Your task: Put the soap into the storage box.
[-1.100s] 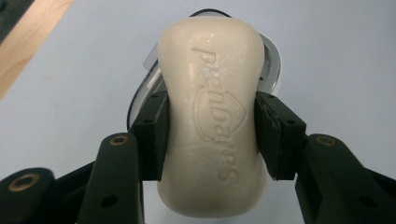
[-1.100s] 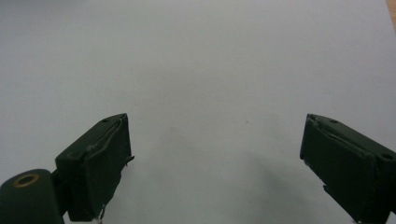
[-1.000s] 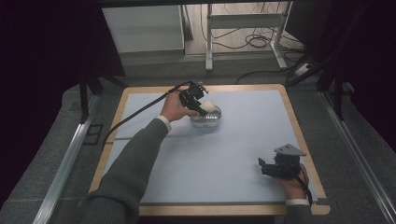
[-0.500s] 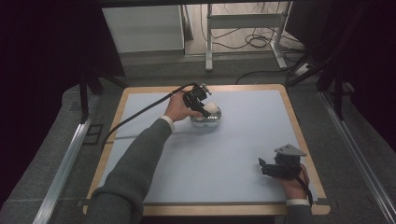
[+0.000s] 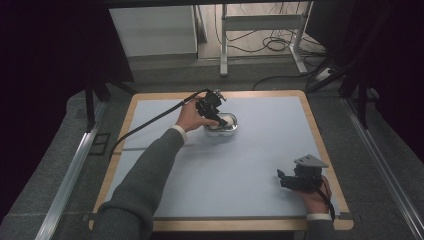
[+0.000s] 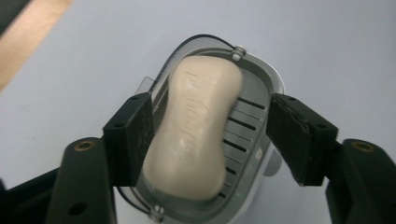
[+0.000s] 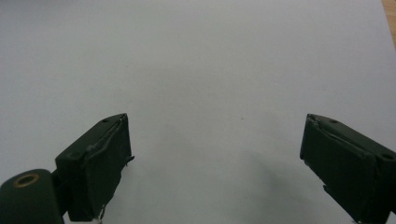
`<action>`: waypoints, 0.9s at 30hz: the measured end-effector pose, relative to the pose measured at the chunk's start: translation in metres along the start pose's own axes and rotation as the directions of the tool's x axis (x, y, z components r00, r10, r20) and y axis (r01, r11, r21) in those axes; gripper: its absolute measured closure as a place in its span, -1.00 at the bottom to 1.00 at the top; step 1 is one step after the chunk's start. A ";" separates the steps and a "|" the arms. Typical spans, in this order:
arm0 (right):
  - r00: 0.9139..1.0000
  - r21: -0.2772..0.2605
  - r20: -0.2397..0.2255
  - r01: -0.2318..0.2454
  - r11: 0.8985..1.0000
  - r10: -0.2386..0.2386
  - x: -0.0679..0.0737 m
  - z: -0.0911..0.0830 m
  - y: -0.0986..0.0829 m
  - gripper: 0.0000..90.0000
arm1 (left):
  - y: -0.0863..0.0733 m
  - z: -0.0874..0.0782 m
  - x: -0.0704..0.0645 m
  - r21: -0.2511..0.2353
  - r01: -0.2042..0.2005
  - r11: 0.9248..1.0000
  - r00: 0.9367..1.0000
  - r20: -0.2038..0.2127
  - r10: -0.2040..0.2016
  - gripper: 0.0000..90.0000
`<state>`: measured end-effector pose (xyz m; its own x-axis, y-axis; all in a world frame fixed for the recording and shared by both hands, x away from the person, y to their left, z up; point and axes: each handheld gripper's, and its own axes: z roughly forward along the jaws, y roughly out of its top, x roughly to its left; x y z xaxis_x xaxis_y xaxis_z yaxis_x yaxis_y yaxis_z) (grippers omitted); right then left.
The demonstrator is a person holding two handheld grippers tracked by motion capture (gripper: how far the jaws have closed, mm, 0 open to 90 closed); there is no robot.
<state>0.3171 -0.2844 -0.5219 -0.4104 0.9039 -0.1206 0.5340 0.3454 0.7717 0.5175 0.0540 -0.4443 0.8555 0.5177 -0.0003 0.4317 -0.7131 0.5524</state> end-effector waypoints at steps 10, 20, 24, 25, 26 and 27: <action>1.000 0.002 -0.002 0.005 1.000 -0.005 0.001 0.000 0.000 -0.81 | -0.027 -0.024 -0.006 -0.109 0.058 0.992 0.998 0.012 -0.057 -0.56; 1.000 0.007 -0.003 0.015 1.000 -0.015 0.005 0.002 0.001 -0.81 | -0.070 -0.052 -0.019 -0.179 0.122 0.976 0.992 0.022 -0.120 -0.70; 1.000 0.007 -0.002 0.018 1.000 -0.018 0.005 0.002 0.001 -0.81 | -0.091 -0.064 -0.028 -0.220 0.149 0.964 0.989 0.027 -0.147 -0.72; 1.000 0.007 -0.001 0.018 1.000 -0.018 0.005 0.002 0.001 -0.81 | -0.096 -0.067 -0.030 -0.241 0.162 0.957 0.987 0.043 -0.156 -0.72; 1.000 0.008 0.000 0.017 1.000 -0.017 0.005 0.002 0.001 -0.81 | -0.102 -0.069 -0.033 -0.250 0.169 0.953 0.986 0.051 -0.162 -0.72; 1.000 0.008 -0.001 0.018 1.000 -0.018 0.005 0.002 0.001 -0.81 | -0.107 -0.071 -0.035 -0.254 0.174 0.952 0.985 0.047 -0.167 -0.72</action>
<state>0.3171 -0.2793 -0.5229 -0.4202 0.8975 -0.1337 0.5326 0.3632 0.7645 0.4208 0.1458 -0.4445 0.7837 0.6070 -0.1320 0.4871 -0.4686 0.7370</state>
